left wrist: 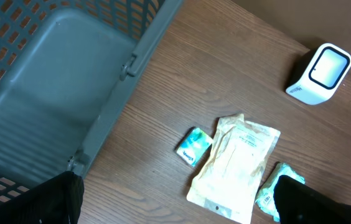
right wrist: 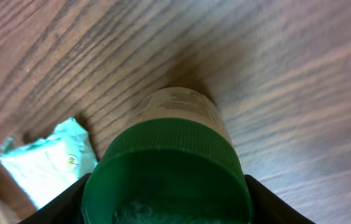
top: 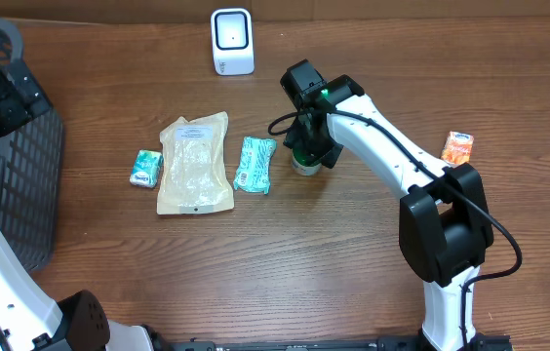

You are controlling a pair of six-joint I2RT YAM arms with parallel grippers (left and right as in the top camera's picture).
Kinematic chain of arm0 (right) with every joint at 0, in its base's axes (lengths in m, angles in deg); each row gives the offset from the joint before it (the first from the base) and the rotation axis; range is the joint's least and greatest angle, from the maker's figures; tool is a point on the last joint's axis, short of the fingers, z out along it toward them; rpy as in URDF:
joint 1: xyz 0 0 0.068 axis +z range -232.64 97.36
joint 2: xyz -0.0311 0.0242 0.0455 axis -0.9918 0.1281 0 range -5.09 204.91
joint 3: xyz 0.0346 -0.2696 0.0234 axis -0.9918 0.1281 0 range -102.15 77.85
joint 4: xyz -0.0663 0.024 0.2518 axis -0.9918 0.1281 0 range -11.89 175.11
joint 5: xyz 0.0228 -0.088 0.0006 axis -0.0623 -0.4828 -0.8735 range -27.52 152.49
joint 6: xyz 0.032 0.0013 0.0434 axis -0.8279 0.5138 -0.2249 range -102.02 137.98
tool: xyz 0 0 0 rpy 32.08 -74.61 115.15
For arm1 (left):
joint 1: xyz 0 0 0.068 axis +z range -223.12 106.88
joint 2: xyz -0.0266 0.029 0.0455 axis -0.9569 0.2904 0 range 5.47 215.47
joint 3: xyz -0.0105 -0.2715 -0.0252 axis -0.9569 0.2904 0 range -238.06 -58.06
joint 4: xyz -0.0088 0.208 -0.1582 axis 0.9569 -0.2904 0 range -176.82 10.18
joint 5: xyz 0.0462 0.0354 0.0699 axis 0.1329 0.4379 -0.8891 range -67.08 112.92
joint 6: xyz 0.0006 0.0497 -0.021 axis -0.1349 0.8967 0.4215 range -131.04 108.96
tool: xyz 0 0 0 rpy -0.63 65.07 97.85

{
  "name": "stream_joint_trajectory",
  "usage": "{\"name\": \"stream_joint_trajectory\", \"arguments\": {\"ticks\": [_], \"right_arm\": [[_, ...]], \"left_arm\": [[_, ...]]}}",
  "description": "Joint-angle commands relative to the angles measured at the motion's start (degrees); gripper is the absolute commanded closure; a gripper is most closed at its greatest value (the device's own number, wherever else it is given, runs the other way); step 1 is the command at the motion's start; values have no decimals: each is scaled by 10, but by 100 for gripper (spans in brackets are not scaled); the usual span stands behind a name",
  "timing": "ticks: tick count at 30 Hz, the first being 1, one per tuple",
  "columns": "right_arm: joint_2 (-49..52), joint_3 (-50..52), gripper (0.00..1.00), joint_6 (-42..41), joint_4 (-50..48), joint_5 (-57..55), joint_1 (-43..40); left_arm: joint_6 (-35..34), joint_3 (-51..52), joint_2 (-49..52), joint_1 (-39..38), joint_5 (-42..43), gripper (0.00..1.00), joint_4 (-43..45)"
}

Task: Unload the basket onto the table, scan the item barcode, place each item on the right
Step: 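Move the right gripper over the green-lidded jar and lower, then grasp the green-lidded jar by its lid with the right gripper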

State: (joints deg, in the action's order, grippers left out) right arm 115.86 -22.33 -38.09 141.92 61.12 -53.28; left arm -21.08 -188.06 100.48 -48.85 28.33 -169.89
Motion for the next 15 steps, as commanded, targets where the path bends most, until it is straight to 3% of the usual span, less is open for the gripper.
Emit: {"name": "stream_joint_trajectory", "arguments": {"ticks": [1, 12, 15], "right_arm": [[6, -16, 43, -116, -3, 48, 2], [6, -16, 45, -106, -7, 49, 2], [6, -16, 50, -18, -24, 49, 2]], "left_arm": [[13, -2, 2, 0, 4, 1, 1], [13, -2, 2, 0, 4, 0, 1], [13, -2, 2, 0, 4, 0, 1]]}}
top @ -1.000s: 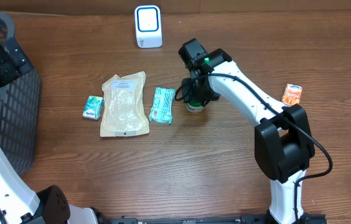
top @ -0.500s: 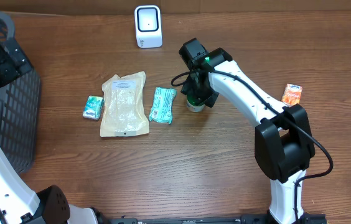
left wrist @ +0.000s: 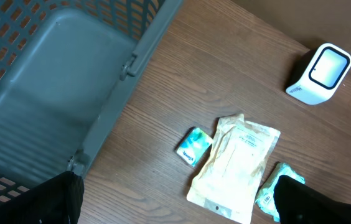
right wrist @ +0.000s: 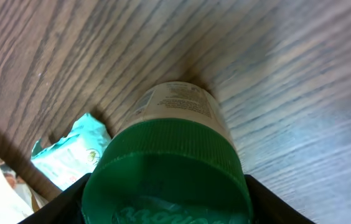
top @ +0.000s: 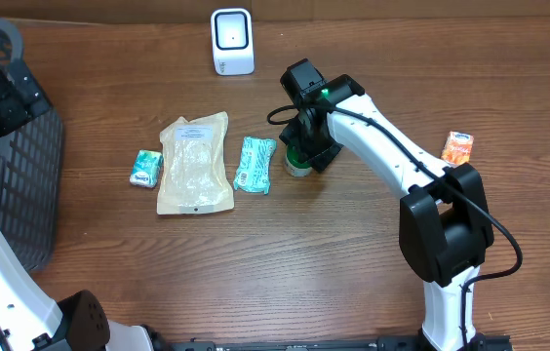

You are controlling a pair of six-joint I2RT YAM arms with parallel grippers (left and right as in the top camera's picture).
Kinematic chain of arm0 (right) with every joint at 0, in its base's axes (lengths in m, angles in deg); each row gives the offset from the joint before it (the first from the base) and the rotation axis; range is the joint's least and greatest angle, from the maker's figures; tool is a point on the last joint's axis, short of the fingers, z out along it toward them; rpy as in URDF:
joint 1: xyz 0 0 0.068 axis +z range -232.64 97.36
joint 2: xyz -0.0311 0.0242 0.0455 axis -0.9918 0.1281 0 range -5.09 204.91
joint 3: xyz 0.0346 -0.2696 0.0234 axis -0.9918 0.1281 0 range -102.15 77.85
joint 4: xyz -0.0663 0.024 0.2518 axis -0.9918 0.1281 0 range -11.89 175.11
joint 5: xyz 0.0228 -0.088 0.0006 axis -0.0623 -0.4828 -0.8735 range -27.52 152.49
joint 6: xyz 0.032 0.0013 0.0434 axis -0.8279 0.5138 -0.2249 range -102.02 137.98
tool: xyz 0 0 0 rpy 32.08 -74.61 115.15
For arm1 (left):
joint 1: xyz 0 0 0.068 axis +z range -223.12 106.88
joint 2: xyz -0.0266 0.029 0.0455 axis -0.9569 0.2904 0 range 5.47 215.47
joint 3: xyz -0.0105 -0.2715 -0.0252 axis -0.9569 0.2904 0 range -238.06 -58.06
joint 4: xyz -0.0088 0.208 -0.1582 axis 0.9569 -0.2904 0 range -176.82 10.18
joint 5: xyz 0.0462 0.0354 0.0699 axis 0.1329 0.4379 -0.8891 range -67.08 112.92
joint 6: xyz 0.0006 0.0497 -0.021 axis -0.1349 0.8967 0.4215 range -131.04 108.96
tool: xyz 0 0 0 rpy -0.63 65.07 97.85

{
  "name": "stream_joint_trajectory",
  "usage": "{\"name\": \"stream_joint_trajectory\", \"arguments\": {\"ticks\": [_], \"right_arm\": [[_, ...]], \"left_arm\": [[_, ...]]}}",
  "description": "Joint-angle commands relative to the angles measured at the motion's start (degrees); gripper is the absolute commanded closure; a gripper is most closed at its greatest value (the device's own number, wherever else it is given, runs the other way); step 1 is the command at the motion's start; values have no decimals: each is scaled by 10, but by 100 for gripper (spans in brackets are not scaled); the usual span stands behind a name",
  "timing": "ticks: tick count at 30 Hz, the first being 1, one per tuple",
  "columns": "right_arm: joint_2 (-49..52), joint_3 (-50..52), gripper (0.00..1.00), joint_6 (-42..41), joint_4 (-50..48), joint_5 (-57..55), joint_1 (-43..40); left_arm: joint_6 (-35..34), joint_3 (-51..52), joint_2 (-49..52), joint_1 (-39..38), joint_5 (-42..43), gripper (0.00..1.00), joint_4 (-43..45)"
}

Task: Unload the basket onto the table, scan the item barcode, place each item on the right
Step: 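Grasp the green-lidded jar by its lid with the right gripper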

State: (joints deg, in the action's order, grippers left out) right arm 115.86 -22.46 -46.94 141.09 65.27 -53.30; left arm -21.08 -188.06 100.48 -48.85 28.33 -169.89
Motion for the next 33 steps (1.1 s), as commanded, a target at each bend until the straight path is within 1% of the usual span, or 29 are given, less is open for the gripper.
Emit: {"name": "stream_joint_trajectory", "arguments": {"ticks": [1, 4, 8, 12, 14, 17, 21, 23, 28, 31, 33], "right_arm": [[6, -14, 51, 120, -24, 8, 2], [6, -14, 50, 268, -39, 8, 2], [6, -14, 51, 532, -34, 7, 2], [6, -14, 51, 835, 18, -4, 2], [6, -14, 47, 970, 51, -28, 2], [6, -14, 45, 1128, 85, -55, 2], [6, -14, 46, 1278, 86, -62, 2], [6, -14, 46, 1330, 70, -59, 2], [6, -14, 44, 1419, 41, -5, 2], [6, -14, 42, 1428, 37, 3, 2], [6, -14, 32, 1428, 37, 3, 2]], "left_arm": [[13, -2, 2, 0, 4, 0, 1], [13, -2, 2, 0, 4, 1, 1], [13, -2, 2, 0, 4, 1, 1], [13, -2, 2, 0, 4, 0, 1], [13, -2, 2, 0, 4, 0, 1], [13, -2, 2, 0, 4, 0, 1], [13, -2, 2, 0, 4, 1, 1], [13, -2, 2, 0, 4, 0, 1], [13, -2, 2, 0, 4, 0, 1], [13, -2, 2, 0, 4, 0, 1], [13, -2, 2, 0, 4, 1, 1]]}}
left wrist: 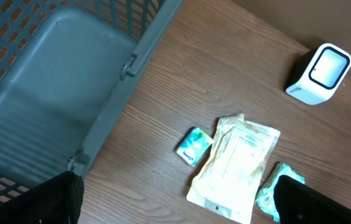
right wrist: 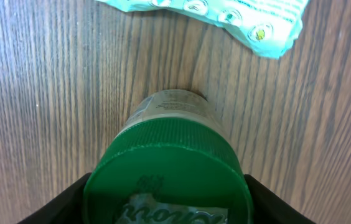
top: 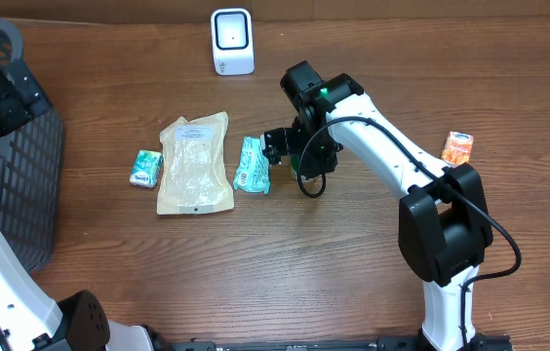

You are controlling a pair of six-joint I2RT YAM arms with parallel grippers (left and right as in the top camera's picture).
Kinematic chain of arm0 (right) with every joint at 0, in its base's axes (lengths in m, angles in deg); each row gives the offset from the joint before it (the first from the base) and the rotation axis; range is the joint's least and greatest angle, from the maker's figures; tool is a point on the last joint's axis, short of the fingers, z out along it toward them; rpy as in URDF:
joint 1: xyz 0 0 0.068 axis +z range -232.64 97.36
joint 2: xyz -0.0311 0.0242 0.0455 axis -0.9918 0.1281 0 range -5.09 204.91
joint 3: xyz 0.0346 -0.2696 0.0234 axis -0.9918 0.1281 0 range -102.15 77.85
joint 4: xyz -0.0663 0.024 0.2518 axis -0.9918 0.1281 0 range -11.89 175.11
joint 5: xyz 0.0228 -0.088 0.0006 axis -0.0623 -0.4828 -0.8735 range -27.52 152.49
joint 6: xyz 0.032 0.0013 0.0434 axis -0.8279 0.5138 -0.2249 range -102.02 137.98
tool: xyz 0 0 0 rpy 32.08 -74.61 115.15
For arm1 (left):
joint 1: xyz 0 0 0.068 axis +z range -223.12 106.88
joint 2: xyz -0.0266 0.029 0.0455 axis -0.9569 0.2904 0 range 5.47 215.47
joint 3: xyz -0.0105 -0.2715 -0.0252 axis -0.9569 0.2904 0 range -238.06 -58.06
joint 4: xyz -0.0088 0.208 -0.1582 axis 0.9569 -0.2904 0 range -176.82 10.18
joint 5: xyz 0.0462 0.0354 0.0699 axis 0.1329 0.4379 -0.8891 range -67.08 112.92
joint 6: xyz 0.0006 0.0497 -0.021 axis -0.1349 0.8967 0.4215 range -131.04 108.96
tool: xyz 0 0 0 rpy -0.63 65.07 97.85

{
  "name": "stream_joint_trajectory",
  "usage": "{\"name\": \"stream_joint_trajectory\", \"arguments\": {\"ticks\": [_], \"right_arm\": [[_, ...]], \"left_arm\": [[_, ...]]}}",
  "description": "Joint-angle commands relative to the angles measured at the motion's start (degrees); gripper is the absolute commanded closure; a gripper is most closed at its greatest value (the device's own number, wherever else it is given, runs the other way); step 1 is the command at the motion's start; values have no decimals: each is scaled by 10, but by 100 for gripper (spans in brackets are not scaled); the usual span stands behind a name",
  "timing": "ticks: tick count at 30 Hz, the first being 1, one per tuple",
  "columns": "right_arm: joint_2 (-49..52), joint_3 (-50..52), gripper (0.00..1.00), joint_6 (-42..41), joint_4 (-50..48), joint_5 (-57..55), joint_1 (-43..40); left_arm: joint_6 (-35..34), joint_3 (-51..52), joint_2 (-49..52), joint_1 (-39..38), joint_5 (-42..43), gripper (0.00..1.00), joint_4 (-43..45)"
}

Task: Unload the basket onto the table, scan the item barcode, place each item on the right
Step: 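Grasp the green-lidded jar by its lid with the right gripper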

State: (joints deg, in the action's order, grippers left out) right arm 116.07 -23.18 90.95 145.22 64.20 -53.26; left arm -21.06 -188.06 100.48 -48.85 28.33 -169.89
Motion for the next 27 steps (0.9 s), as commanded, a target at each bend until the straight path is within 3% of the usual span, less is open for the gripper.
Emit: {"name": "stream_joint_trajectory", "arguments": {"ticks": [1, 7, 12, 20, 27], "right_arm": [[4, -7, 4, 49, -4, 14, 1], [0, -9, 0, -7, -12, 14, 1], [-17, -51, 0, -117, -12, 21, 2], [-33, -174, 0, -661, 50, 24, -3], [-28, -142, 0, -744, 122, 28, -6]], "left_arm": [[12, -2, 2, 0, 4, 1, 1], [12, -2, 2, 0, 4, 0, 1], [12, -2, 2, 0, 4, 1, 1], [12, -2, 2, 0, 4, 0, 1], [12, -2, 2, 0, 4, 0, 1]]}}
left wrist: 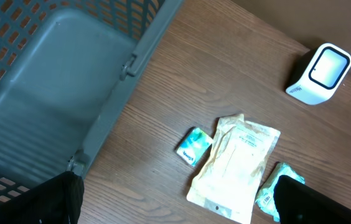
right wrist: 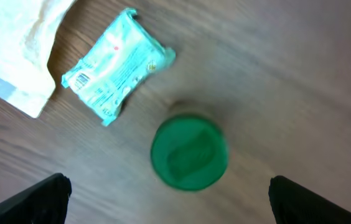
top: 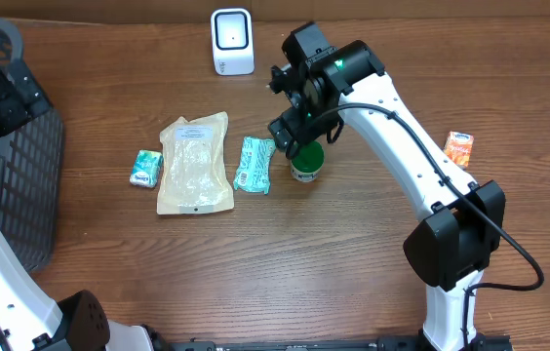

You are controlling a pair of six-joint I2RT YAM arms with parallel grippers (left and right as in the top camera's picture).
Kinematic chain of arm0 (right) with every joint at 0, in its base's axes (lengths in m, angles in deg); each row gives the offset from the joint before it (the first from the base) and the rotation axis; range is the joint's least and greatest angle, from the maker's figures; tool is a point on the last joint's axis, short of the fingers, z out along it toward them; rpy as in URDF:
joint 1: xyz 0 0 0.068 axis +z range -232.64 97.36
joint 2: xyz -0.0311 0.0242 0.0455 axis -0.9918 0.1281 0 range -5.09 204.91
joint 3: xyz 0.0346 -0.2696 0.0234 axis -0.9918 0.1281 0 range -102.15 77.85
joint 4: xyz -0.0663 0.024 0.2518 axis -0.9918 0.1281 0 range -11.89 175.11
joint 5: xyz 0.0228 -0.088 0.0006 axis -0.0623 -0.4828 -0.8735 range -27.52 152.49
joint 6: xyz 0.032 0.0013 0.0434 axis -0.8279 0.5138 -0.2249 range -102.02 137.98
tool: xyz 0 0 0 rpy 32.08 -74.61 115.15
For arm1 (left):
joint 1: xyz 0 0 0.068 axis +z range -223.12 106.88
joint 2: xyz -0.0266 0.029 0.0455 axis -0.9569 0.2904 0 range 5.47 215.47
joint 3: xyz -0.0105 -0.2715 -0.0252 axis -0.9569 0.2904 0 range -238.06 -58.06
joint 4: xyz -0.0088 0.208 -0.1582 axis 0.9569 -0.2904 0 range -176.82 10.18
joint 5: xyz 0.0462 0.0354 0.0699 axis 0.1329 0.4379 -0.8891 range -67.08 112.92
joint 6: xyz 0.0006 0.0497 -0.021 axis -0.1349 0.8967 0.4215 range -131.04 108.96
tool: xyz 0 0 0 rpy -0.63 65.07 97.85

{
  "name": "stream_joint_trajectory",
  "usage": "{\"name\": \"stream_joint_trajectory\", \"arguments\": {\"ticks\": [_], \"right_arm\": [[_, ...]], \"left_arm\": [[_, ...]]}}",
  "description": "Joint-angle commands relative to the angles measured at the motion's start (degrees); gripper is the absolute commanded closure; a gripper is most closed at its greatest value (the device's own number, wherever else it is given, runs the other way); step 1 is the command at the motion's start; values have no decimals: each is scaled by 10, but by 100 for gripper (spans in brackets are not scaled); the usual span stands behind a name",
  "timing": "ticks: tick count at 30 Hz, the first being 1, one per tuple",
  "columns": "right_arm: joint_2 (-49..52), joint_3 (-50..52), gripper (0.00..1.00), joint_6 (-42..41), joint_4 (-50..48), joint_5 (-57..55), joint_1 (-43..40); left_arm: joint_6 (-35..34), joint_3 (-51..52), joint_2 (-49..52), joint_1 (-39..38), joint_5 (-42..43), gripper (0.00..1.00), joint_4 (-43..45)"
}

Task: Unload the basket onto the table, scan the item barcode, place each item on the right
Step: 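Grasp the green-lidded jar by its lid with the right gripper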

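Observation:
A small bottle with a green cap (top: 306, 159) stands upright on the wooden table, just right of a teal packet (top: 254, 164). My right gripper (top: 293, 125) hangs open above the bottle and holds nothing. In the right wrist view the green cap (right wrist: 190, 153) lies below between the wide-apart fingers, a little blurred, with the teal packet (right wrist: 116, 65) beyond it. The white scanner (top: 232, 41) stands at the table's back edge. My left gripper (left wrist: 175, 208) is open over the left side, far from the bottle.
A beige pouch (top: 195, 164) and a small teal packet (top: 145, 168) lie left of the teal packet. An orange packet (top: 457, 147) lies at the right. A dark mesh basket (top: 17, 185) stands at the left edge, its wall (left wrist: 132, 59) in the left wrist view.
My right gripper was shut on the bottle's green cap low at the table. It is now open and higher, and the bottle stands alone by the teal packet. The left arm is unchanged.
My right gripper first held the bottle by its cap on the table, right of the teal packet. It then had it slightly nearer the packet, and later with the wrist turned. Now the bottle is let go and the gripper is raised.

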State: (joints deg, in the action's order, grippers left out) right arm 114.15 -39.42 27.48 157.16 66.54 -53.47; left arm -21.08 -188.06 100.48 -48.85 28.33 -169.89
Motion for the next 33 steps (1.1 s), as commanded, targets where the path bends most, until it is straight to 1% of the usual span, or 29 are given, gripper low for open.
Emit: {"name": "stream_joint_trajectory", "arguments": {"ticks": [1, 10, 13, 16, 19, 22, 24, 27, 33], "right_arm": [[-8, 31, 0, -112, -2, -2, -4], [-2, 129, 0, -111, -90, -70, -4], [-2, 151, 0, -88, -114, -70, -4], [-2, 166, 0, -70, -131, -70, -4], [-2, 181, 3, -49, -143, -69, -4], [-2, 195, 4, -49, -150, -70, -4], [-2, 198, 8, -49, -151, -70, -5], [-2, 198, 11, -49, -154, -69, -5], [-1, 198, 12, -50, -169, -61, -5]], "left_arm": [[13, -2, 2, 0, 4, 0, 1], [13, -2, 2, 0, 4, 0, 1], [13, -2, 2, 0, 4, 1, 1], [13, -2, 2, 0, 4, 1, 1], [13, -2, 2, 0, 4, 0, 1], [13, -2, 2, 0, 4, 0, 1], [13, -2, 2, 0, 4, 1, 1], [13, -2, 2, 0, 4, 0, 1], [13, -2, 2, 0, 4, 0, 1]]}}
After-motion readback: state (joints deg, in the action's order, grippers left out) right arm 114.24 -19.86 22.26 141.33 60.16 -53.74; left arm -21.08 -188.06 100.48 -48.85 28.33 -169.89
